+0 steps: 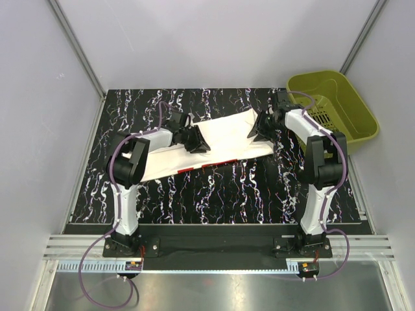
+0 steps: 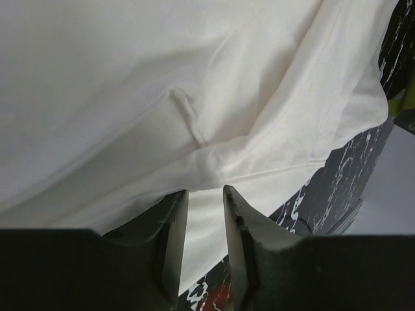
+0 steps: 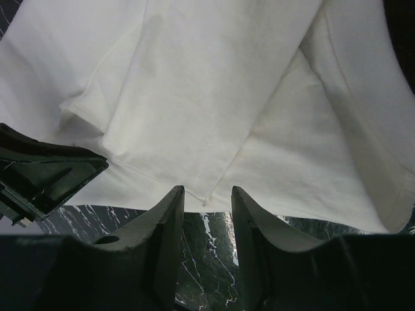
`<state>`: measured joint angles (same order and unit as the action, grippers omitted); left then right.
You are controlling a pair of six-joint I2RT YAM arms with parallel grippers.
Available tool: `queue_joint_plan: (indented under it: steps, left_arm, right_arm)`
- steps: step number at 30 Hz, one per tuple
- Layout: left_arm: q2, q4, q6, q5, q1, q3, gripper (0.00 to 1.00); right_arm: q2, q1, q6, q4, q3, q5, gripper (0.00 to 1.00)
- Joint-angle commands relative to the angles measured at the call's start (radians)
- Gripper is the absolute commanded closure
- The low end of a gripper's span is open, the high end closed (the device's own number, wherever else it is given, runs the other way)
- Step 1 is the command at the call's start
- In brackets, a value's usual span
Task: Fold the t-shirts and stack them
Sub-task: Fold the tshirt
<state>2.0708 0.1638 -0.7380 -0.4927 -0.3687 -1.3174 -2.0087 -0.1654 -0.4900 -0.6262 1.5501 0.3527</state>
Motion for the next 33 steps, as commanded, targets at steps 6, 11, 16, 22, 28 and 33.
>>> queue_joint_plan:
  steps: [6, 11, 16, 22, 28, 33]
  left_arm:
    - [0.055, -0.038, -0.001, 0.022, -0.004, -0.138, 0.67]
    - [0.078, -0.036, -0.017, 0.049, 0.007, -0.149, 0.67]
    - [0.100, -0.003, 0.014, 0.059, 0.010, -0.169, 0.68]
    - [0.040, 0.025, 0.057, 0.072, 0.010, -0.131, 0.68]
    - [-0.060, 0.014, 0.075, 0.065, 0.010, -0.040, 0.67]
    - [-0.147, 0.012, 0.092, 0.075, 0.011, -0.023, 0.67]
  right_arm:
    - [0.082, -0.002, 0.005, 0.019, -0.013, 0.009, 0.58]
    - [0.103, -0.002, 0.007, 0.016, -0.039, 0.006, 0.58]
    - [0.123, -0.003, 0.016, 0.008, -0.058, 0.003, 0.58]
    - [0.104, -0.003, 0.002, 0.051, -0.053, 0.066, 0.56]
    - [0.025, -0.003, -0.088, 0.132, 0.017, 0.140, 0.52]
    - [-0.106, -0.009, -0.139, 0.126, 0.126, 0.196, 0.52]
